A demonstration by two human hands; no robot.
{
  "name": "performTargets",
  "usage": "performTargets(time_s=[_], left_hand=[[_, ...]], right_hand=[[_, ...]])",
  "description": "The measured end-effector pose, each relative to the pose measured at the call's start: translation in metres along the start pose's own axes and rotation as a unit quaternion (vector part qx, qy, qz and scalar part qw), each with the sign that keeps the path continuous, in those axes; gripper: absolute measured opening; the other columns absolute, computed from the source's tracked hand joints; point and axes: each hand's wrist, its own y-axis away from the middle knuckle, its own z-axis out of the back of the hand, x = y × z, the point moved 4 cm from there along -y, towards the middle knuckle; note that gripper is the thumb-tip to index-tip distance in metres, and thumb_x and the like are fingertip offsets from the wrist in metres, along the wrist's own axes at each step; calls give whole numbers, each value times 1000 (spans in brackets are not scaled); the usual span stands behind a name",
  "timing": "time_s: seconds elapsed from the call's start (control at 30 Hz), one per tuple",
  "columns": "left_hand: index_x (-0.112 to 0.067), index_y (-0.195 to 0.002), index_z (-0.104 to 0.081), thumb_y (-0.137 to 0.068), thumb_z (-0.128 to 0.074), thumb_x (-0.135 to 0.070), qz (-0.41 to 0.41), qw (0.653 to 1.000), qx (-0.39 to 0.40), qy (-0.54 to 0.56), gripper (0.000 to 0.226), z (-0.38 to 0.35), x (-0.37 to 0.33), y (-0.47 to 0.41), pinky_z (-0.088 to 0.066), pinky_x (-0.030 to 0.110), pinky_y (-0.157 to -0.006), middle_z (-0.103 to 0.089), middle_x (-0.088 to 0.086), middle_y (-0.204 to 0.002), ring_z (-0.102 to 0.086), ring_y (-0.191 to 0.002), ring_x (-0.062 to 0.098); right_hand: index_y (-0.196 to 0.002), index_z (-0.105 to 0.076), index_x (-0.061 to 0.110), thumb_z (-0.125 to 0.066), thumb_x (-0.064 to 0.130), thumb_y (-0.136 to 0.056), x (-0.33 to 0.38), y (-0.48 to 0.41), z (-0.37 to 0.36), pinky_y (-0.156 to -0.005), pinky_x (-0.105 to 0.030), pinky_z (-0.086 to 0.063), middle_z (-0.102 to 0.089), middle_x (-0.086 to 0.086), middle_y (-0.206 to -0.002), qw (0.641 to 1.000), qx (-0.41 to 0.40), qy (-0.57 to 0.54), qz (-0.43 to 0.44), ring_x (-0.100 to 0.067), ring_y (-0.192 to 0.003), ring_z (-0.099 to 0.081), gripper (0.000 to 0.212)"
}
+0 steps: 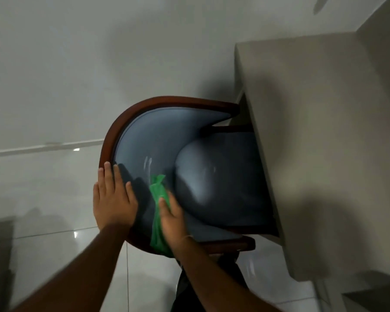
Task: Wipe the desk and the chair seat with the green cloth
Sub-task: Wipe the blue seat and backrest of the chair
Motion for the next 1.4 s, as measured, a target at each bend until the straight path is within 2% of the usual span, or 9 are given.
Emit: performTargets(time_s=[0.13, 0.3, 0.63, 0.73, 0.87, 1.0, 1.17, 1.33, 1.4], left_hand=[[-14, -170, -20, -111, -13, -46, -26, 999, -35, 27, 68, -9, 12, -10, -16, 53, -135, -9, 7, -181, -3, -168, 27], [-18, -170, -20, -111, -18, -45, 13, 992, -81, 95, 65, -12, 20, -9, -15, 46, -135, -17, 4, -180, -8, -168, 22], [-10, -170, -19, -112, -28, -41, -19, 994, -104, 29, 67, -20, 20, -9, -14, 45, -136, -15, 11, -180, -9, -168, 26], [-9, -170, -18, -111, -30, -38, -17, 995, -98, 12, 67, -23, 22, -7, -15, 47, -135, -14, 12, -180, -9, -168, 26], [-8, -170, -18, -110, -29, -36, -16, 995, -96, -1, 67, -23, 21, -6, -15, 46, -135, -13, 12, -180, -8, -168, 27], [-8, -170, -18, -110, -28, -34, -11, 996, -91, -11, 66, -21, 18, -7, -18, 48, -135, -14, 13, -179, -9, -168, 28], [-8, -170, -17, -110, -28, -31, -7, 995, -97, -32, 65, -21, 18, -8, -19, 49, -134, -15, 13, -179, -10, -167, 29], [-8, -170, -16, -109, -28, -29, -10, 995, -91, -40, 66, -22, 17, -9, -19, 50, -134, -13, 14, -180, -9, -167, 30], [-7, -170, -17, -108, -28, -28, -11, 995, -91, -37, 66, -21, 16, -9, -18, 50, -134, -13, 14, -179, -10, -167, 31]], right_hand=[[-158, -32, 43, -37, 46, -109, -9, -32, -71, -124, -44, -36, -42, 4, -163, 998, 62, -2, -17, -17, -145, -45, 49], [-166, -8, 27, -33, 47, -110, -16, -93, -89, -132, -29, -5, -3, 8, -175, 989, 59, 110, 84, -6, -161, -3, 65], [-162, 4, 0, -32, 36, -112, 50, -245, -83, -132, -37, 3, 7, -16, -174, 985, -166, 28, 29, -28, -163, 2, 71], [-162, 4, -1, -34, 36, -112, 32, -232, -86, -132, -36, 5, 9, -17, -173, 989, -132, 64, 20, -27, -162, 5, 73], [-163, 15, 16, -26, 54, -109, -41, -158, -77, -131, -37, 9, 21, 0, -173, 976, 63, 203, -38, -16, -161, 13, 78], [-166, 1, 22, -26, 49, -111, -110, -96, 10, -123, -23, 1, 2, 3, -175, 916, 205, 339, -71, -16, -162, -3, 67], [-165, -14, 33, -25, 56, -107, -118, -93, 61, -127, -31, -12, -15, 3, -174, 852, 223, 445, -159, -23, -159, -22, 64], [-154, -43, 16, -26, 43, -110, -98, -108, 15, -108, -31, -34, -46, -10, -159, 910, 81, 381, -144, -27, -133, -51, 53], [-154, -40, 7, -29, 41, -110, -87, -124, -18, -116, -33, -32, -40, -15, -162, 936, 57, 303, -169, -29, -139, -47, 57]])
